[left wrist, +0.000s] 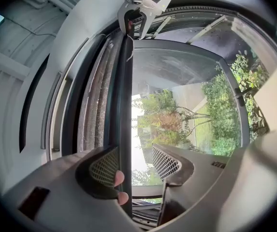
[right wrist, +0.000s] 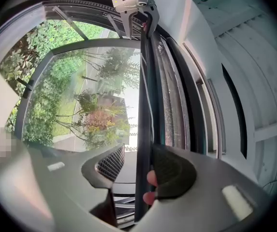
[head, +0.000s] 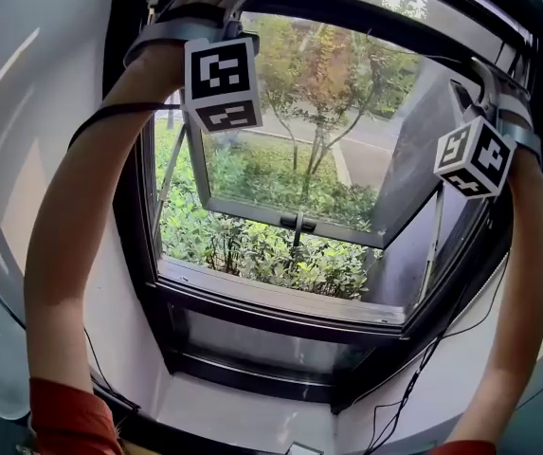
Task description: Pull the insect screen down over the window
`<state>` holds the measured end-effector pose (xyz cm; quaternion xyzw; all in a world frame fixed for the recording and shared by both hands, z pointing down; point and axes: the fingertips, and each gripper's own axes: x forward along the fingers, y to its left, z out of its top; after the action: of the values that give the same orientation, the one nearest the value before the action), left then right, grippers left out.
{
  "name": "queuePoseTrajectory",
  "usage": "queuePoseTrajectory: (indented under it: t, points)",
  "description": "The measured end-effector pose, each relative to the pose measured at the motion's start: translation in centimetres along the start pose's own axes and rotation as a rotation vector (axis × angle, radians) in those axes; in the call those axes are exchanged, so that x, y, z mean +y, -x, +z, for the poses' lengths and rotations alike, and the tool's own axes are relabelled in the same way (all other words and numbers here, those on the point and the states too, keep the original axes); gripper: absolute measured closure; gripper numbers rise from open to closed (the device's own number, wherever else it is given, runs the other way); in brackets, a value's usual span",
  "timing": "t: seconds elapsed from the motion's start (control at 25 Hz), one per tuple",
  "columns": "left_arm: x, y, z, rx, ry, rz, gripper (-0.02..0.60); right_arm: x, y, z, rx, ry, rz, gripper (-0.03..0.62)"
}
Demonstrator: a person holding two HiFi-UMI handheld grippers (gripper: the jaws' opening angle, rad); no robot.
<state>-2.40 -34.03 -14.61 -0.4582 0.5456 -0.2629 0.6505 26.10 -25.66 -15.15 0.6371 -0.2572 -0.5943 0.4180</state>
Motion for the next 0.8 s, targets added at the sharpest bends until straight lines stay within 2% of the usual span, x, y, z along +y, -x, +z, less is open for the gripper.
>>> queuePoseTrajectory:
  t: [0.8]
  points:
    - [-7.4,4.3,-0.5,-0.029,0.004,-0.067,0.363,6.8,4.9,0.7,-0.043,-0.009,0.038,0.401]
